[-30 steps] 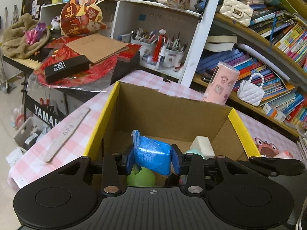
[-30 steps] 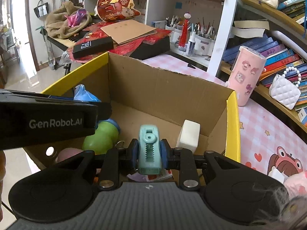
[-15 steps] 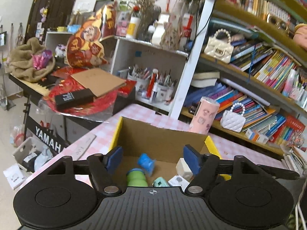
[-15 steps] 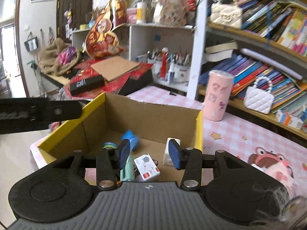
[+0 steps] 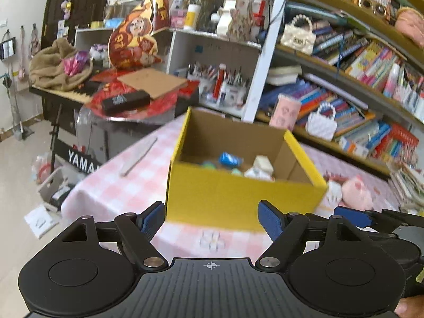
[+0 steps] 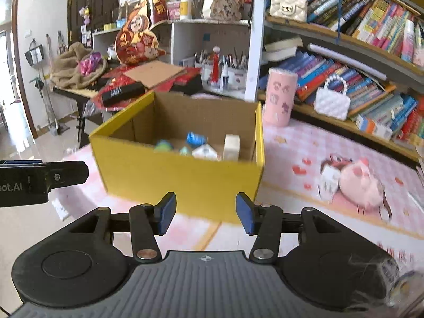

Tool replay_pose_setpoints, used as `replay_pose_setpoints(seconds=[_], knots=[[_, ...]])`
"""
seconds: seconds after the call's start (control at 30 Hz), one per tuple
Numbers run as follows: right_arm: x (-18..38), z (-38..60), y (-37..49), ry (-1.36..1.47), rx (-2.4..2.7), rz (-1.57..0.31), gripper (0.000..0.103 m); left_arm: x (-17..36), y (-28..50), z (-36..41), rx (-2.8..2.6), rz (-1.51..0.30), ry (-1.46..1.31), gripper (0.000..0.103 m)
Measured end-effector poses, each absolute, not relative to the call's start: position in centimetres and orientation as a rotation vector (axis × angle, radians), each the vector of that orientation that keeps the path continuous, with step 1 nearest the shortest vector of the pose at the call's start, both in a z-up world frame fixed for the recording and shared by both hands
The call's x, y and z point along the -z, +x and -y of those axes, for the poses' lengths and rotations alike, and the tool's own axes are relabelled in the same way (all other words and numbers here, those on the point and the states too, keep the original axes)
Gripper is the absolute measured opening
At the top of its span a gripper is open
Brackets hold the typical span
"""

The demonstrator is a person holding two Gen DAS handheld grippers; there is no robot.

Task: Organize objects
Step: 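Withdraw both tools from the box toward the pink plush pig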

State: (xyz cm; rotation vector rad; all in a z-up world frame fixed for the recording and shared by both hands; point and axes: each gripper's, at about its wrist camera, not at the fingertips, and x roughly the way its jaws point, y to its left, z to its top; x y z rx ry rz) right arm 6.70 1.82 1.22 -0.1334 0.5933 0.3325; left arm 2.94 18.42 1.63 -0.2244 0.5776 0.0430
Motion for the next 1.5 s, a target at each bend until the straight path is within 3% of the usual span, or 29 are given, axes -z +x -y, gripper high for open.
replay_pose_setpoints(seconds=[0.73, 1.13, 1.5], knots=[[2.0, 3.2, -0.9, -0.093, -0.107, -0.732, 0.063, 1.8, -0.5, -12.8, 0.149, -0.724, -0.164, 0.082], [2.9, 7.9, -0.6, -0.061, 0.03, -0.78, 0.072, 2.3, 1.8, -7.6, 0.277, -0.772, -0.095, 0.084], [3.9, 14.3, 2.8, -0.029, 0.109, -0.83, 0.073, 3.0, 5.9, -1.0, 0.359, -0.814, -0.055, 0.084]])
